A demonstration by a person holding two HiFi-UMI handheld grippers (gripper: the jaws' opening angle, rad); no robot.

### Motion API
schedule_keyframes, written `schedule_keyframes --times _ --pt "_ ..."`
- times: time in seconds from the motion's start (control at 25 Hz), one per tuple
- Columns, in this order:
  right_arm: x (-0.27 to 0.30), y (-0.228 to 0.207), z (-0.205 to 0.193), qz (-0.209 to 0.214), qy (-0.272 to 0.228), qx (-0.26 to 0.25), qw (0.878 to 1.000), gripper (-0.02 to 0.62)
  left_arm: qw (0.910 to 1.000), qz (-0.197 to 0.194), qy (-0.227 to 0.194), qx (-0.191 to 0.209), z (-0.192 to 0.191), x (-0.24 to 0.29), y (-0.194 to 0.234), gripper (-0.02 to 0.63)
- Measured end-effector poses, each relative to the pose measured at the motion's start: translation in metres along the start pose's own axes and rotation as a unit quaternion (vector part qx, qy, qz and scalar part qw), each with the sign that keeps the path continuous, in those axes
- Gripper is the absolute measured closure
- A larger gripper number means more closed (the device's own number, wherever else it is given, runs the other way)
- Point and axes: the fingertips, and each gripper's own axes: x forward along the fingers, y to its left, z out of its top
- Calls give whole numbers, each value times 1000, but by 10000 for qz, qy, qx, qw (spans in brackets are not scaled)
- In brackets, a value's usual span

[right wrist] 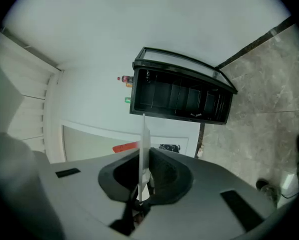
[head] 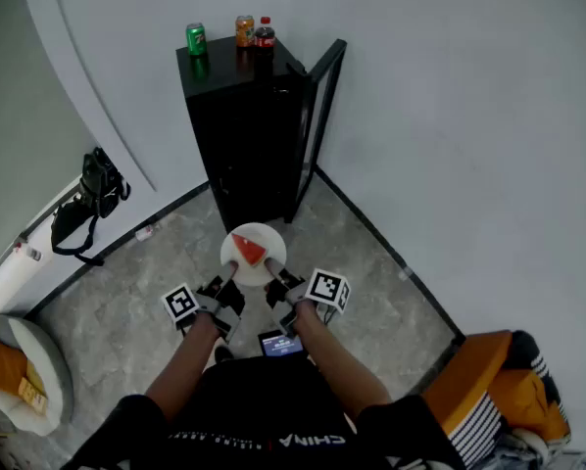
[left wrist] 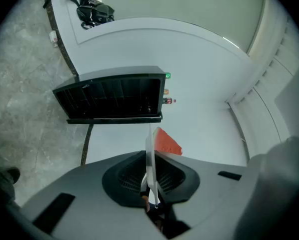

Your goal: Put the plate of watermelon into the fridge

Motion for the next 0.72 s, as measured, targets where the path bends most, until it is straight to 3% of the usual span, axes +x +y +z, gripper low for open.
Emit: schedule_keyframes --times 0.32,0.72 --pt "-3 -4 -5 -96 29 109 9999 566 9999 93 -19 63 -2 -5 4 563" --pt "-5 -4 -3 -109 52 -167 9998 565 9999 137 34 -4 -5 -3 9 566"
